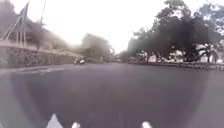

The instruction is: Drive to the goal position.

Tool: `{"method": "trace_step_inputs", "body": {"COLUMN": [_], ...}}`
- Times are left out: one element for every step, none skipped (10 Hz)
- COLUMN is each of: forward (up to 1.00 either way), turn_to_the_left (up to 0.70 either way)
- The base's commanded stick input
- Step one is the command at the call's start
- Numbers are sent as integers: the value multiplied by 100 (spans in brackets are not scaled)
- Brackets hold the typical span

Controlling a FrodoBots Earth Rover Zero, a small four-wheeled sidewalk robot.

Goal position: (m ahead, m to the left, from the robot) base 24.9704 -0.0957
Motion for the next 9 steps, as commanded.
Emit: {"method": "trace_step_inputs", "body": {"forward": [70, 70, 70, 70, 70, 70, 70, 70, 70], "turn_to_the_left": [0, -3, -7, -12, -21, -31, 0, 0, 0]}}
